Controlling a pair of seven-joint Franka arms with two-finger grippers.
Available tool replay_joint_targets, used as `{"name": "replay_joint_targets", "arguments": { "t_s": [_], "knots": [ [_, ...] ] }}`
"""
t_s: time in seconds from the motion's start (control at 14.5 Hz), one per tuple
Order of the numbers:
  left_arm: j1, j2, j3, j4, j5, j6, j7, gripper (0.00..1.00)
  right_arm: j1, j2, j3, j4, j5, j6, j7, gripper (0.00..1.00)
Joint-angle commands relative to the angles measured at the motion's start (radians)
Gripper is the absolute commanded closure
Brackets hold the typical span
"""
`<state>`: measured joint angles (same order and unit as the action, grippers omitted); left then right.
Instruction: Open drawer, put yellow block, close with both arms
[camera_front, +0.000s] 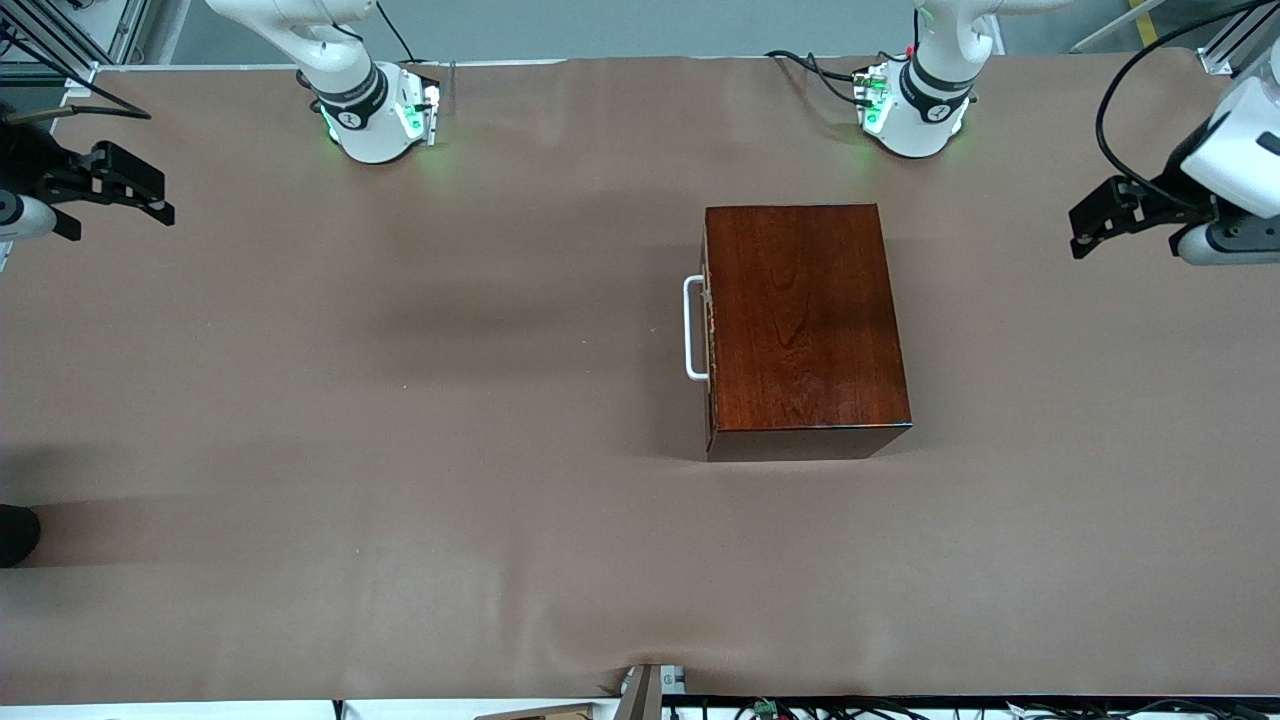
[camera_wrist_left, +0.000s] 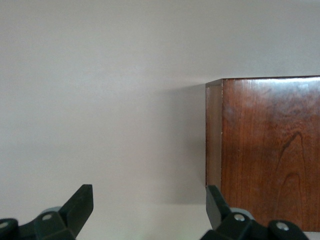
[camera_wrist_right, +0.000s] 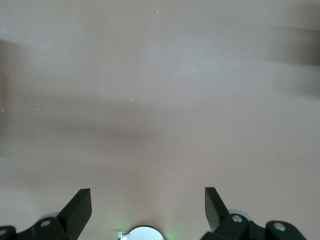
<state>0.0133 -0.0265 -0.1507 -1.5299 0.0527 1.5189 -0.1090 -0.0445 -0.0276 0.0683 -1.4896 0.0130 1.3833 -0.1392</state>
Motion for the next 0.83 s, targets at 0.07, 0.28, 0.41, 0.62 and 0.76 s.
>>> {"name": "replay_joint_targets", "arguments": {
  "t_s": [0.07,0.28,0.41,0.62,0.76],
  "knots": [
    [0.027,-0.038,-0.024,-0.015,0.004,0.006,0.025,0.0,0.002,-0.025,0.001,-0.023,-0.005,-0.001,-0.008,0.0],
    [0.027,-0.023,-0.026,0.023,0.004,-0.006,0.025,0.0,0.002,-0.025,0.001,-0.023,-0.005,-0.001,-0.008,0.0],
    [0.024,-0.021,-0.026,0.023,0.003,-0.011,0.023,0.0,0.002,-0.023,0.001,-0.023,-0.005,0.0,-0.008,0.0],
    [0.028,-0.021,-0.024,0.022,-0.022,-0.028,0.02,0.0,0.0,-0.023,0.001,-0.023,-0.005,0.0,-0.008,0.0],
    [0.031,-0.02,-0.023,0.02,-0.027,-0.043,0.017,0.0,0.0,-0.025,0.001,-0.023,-0.005,-0.001,-0.008,0.0]
  ]
}}
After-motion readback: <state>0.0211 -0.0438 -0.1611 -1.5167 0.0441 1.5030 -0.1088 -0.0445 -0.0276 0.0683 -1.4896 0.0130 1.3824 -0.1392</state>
